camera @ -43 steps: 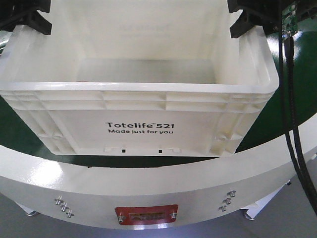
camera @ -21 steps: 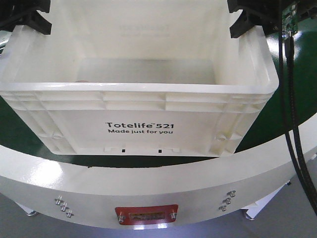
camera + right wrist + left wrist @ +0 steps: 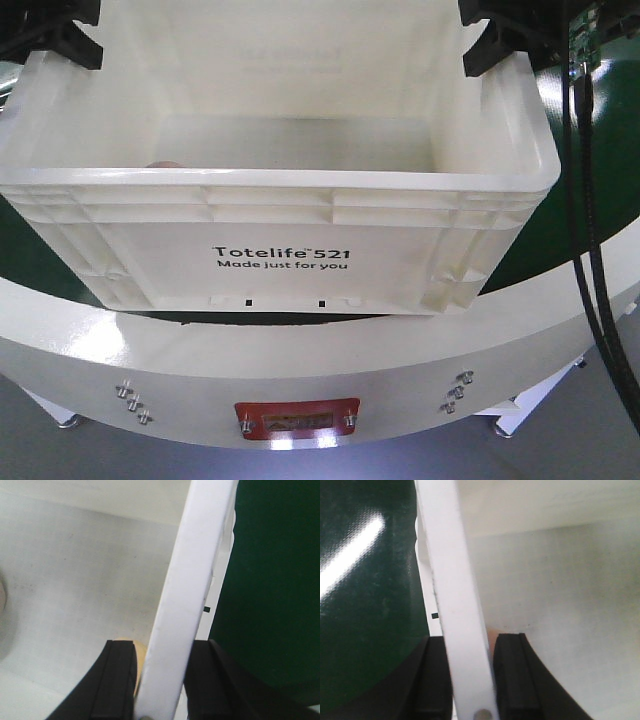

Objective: Place moving items into box and shelve
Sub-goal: 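Lift the tote off the conveyor with both grippers, then hold the tote with both grippers while the base turns away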

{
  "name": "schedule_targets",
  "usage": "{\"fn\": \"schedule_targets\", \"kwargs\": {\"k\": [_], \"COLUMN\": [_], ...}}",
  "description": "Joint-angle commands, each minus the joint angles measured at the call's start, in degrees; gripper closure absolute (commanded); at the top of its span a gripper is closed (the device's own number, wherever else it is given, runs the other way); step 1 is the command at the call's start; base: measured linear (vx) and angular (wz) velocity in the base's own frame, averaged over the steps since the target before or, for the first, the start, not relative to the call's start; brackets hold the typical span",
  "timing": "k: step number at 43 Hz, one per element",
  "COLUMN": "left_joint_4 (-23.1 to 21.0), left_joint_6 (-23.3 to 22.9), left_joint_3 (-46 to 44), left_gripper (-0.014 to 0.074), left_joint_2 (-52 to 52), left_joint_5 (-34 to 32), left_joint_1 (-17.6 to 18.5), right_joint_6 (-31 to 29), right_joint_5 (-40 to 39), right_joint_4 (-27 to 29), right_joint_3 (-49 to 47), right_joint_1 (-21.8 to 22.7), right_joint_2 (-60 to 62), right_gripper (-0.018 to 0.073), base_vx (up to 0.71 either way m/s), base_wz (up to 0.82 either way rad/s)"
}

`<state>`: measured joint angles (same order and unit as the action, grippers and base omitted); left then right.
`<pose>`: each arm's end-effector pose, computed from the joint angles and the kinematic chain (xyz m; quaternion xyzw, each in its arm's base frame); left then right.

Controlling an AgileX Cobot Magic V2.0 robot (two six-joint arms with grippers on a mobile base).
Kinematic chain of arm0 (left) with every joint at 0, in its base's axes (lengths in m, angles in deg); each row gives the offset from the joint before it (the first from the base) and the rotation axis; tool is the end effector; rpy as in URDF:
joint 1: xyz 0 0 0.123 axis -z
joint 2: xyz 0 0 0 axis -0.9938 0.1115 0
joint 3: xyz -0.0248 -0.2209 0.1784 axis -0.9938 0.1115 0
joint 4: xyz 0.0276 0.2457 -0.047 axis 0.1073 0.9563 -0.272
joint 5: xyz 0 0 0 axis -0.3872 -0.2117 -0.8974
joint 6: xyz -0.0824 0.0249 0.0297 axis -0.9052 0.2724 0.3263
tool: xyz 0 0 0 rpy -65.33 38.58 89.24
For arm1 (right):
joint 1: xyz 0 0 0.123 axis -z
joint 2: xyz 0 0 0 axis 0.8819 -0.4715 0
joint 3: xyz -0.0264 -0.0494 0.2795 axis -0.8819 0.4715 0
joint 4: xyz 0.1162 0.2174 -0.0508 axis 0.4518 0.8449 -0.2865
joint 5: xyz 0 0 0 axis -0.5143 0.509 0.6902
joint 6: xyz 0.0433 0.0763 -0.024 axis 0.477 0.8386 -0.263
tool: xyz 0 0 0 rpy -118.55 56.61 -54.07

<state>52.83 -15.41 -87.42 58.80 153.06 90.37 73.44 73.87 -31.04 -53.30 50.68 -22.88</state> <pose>0.3240 -0.0618 0.4117 0.1058 0.9372 -0.1366 0.3029 0.3318 0.0885 0.4089 -0.1070 0.9472 0.1515 0.2615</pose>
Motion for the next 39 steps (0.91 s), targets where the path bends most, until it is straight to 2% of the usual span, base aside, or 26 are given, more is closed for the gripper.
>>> {"fn": "schedule_targets", "kwargs": {"k": [1,18,39], "left_joint_4": [-8.1,-8.0,-8.0], "left_joint_6": [0.5,0.5,0.5], "left_joint_3": [-2.6,-2.6,-2.6], "left_gripper": [0.0603,0.0603,0.0603], "left_joint_2": [-3.4,-3.3,-3.3], "left_joint_5": [-5.4,-5.4,-5.4], "left_joint_1": [0.8,0.8,0.8], "right_joint_6": [-1.6,-1.6,-1.6], "right_joint_5": [-5.5,-5.5,-5.5], "right_joint_4": [8.3,8.3,8.3], "right_joint_3": [-2.3,-2.3,-2.3], "right_joint_1": [-0.4,-0.4,-0.4], "right_joint_2": [3.7,3.7,3.7], "right_gripper": [0.0564,0.0564,0.0564], "base_vx": [-0.09,-0.15,-0.17], "base_wz": [0.02,0.06,0.32]}}
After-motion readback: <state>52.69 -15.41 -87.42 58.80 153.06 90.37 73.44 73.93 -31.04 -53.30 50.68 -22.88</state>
